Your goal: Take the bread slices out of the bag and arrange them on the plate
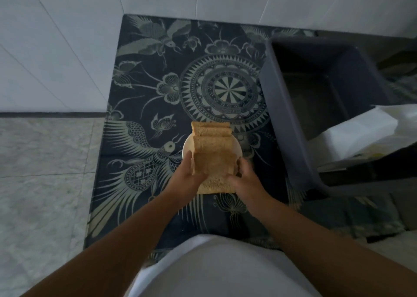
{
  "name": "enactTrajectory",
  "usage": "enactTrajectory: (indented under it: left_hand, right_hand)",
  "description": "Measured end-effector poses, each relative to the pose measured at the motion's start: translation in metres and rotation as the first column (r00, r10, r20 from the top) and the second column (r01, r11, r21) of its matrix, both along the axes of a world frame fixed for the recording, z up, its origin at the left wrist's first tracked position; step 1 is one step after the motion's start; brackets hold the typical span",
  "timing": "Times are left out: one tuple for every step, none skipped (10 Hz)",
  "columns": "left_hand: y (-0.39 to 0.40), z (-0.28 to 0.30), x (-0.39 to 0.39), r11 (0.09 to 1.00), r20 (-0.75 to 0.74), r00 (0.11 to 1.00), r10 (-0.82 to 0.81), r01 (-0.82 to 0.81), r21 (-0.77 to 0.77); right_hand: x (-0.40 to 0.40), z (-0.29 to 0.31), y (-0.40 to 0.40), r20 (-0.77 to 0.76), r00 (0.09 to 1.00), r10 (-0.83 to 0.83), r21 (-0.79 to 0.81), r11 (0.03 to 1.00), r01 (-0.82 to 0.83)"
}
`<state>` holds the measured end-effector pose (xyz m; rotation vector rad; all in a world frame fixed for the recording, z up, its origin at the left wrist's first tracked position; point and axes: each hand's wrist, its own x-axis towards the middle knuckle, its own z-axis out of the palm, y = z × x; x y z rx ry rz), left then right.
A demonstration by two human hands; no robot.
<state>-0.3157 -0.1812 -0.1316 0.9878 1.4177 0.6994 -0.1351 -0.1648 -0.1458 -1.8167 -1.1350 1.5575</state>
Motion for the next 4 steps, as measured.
enactTrajectory:
  left_hand:
    - [-0.002,0.008,0.006,0.999,0.036,0.999,-0.004,0.006,-0.033]
    - [-0.001,0.011,0.016,1.0,0.076,0.997,0.005,-0.003,-0.029]
    - [-0.003,0.01,0.021,1.0,0.14,0.99,0.003,-0.006,0.017]
    - [-0.006,0.013,0.023,0.999,0.14,0.99,0.022,-0.027,0.034]
  right_hand:
    - [-0.004,0.0,-0.01,-0.09,0.995,0.036,0.032,0.999,-0.033]
    - [-0.01,0.003,-0.004,-0.145,0.989,0.014,0.044,0.999,-0.007]
    - [-0.01,0.003,-0.003,-0.156,0.988,-0.003,0.061,0.998,0.013]
    - [-0.007,0.008,-0.006,-0.133,0.991,0.019,0.083,0.997,-0.008]
